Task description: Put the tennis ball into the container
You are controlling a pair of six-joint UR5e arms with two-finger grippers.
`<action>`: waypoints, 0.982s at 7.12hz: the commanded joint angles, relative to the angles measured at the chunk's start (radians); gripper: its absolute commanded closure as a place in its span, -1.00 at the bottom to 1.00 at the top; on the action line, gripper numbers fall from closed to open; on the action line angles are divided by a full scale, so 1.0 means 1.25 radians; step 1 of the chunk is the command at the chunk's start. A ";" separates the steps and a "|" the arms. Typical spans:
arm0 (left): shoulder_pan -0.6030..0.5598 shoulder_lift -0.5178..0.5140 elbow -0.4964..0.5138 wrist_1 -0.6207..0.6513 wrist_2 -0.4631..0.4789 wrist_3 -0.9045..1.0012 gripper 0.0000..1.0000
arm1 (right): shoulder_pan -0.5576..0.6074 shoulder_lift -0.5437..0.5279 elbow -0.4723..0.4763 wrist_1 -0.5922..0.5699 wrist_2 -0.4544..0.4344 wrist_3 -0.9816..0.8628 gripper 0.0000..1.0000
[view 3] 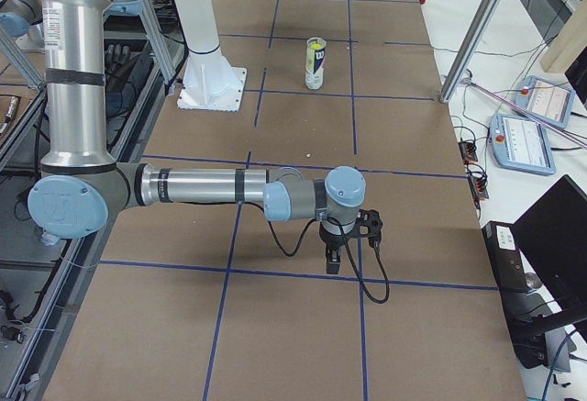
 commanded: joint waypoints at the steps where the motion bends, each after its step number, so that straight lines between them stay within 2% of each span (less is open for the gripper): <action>1: -0.001 0.002 0.000 0.028 -0.004 0.000 -1.00 | 0.000 0.000 0.000 0.000 0.000 0.000 -1.00; 7: -0.001 0.023 -0.002 0.018 0.000 0.009 -1.00 | 0.000 0.000 0.000 0.000 0.000 0.000 -1.00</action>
